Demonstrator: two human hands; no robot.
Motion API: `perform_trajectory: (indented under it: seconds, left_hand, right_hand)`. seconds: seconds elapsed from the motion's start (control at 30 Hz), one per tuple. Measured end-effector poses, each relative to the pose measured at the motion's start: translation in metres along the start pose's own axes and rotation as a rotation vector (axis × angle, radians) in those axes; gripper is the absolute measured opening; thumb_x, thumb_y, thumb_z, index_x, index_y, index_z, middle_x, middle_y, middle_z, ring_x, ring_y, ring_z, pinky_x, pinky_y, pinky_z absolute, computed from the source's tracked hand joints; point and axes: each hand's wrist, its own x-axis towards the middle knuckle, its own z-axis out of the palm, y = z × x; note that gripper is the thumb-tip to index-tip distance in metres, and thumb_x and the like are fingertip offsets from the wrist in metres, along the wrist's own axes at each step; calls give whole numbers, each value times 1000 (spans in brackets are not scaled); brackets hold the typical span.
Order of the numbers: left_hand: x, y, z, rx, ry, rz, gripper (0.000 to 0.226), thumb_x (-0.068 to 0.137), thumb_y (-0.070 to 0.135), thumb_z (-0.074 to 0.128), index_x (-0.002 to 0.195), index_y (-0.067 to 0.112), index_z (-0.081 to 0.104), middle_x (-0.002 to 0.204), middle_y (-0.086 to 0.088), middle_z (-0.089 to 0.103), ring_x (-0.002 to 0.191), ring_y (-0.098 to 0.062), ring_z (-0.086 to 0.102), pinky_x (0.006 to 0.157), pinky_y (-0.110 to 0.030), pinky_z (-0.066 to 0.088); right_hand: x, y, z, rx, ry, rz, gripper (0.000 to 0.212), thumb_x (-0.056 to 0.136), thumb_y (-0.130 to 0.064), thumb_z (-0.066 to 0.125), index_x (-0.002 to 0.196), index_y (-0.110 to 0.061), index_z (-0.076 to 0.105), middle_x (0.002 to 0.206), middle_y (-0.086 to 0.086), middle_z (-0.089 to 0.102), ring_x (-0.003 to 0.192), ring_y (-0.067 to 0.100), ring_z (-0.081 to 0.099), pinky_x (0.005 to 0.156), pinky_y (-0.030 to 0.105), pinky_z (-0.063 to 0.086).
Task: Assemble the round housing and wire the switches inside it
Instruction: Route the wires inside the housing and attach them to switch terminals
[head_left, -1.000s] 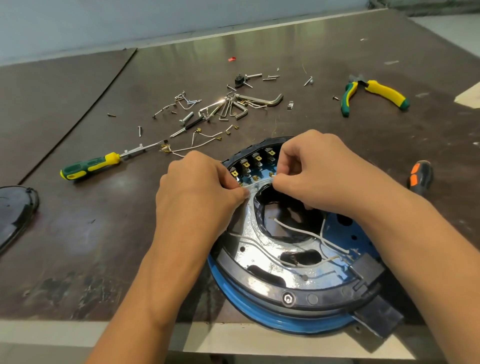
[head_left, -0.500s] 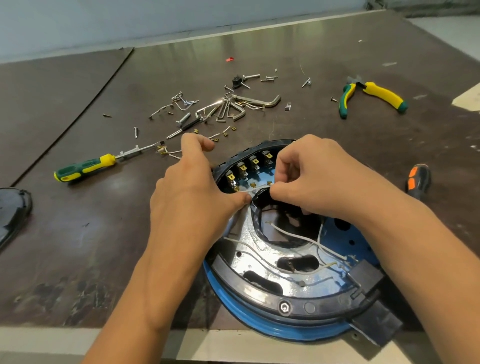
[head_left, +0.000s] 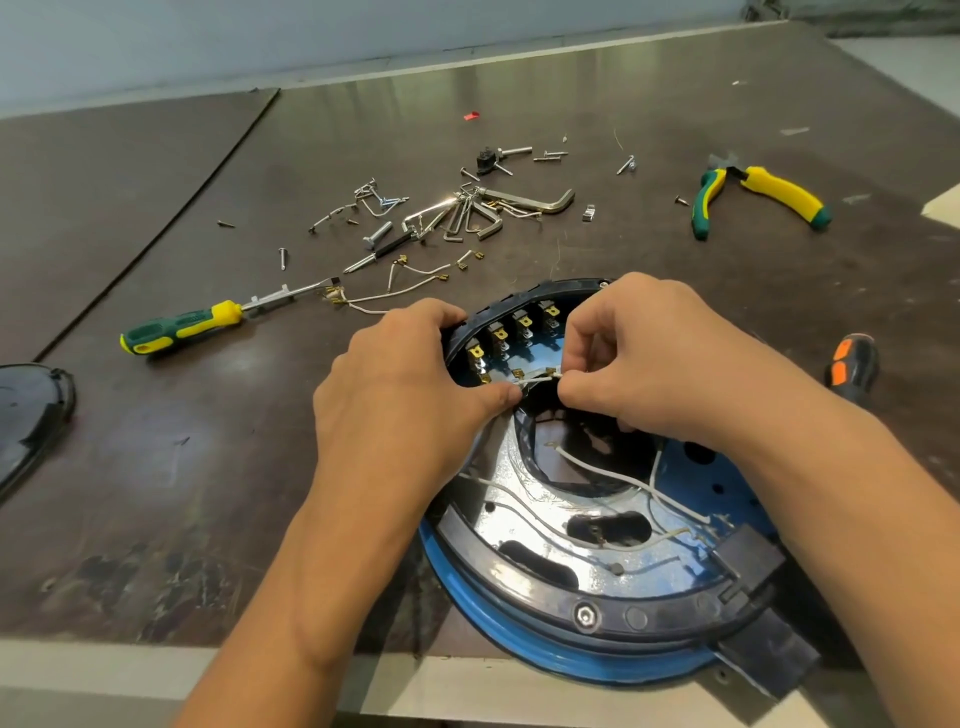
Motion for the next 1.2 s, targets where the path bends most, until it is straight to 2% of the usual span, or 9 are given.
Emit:
perform_trajectory:
  seconds: [0.3,0.67,0.9,1.0,1.1,1.2]
  left_hand:
    - [2,0,-1,23,-14,11,62,58,63,84,112,47,58,109,18,65,102,-17,62,70,-32,40]
    - [7,1,-1,58,-42,-7,60,59,62,84,110,46,56,110,17,65,104,-18,61,69,-32,39]
    - [6,2,0,77,-11,5,61,60,64,82,111,44,57,109,18,64,102,-17,60,68,-31,34]
    - [6,1,0,74,-8,9,60,60,64,82,111,45,57,109,18,64,102,-17,60,68,-31,34]
    - [5,1,-1,72,-12,17,60,60,65,81,110,45,56,102,19,60,102,-17,60,69,-31,35]
    - [4,1,-1,69,-15,14,60,59,65,82,110,45,56,96,20,53,102,-17,60,69,-31,34]
  right_hand:
    - [1,0,1,0,22,19,19,80,-25,75,64,-25,65,62,-8,62,53,1,57,58,27,53]
    - [1,1,2,-7,37,0,16,84,-24,71,70,-27,66,71,-8,63,55,-1,55,62,27,53]
    - [1,0,2,-2,53,-13,17,81,-25,72,66,-25,64,63,-9,63,55,2,57,60,26,49]
    - [1,0,1,10,41,-13,18,79,-27,73,64,-24,64,59,-9,60,49,-1,56,57,24,47]
    - [2,0,1,31,29,-15,18,79,-28,73,64,-23,64,58,-10,59,48,-13,54,56,24,47]
    - [1,-1,1,37,21,-17,18,79,-28,74,65,-24,63,57,-9,59,48,-12,55,55,23,45]
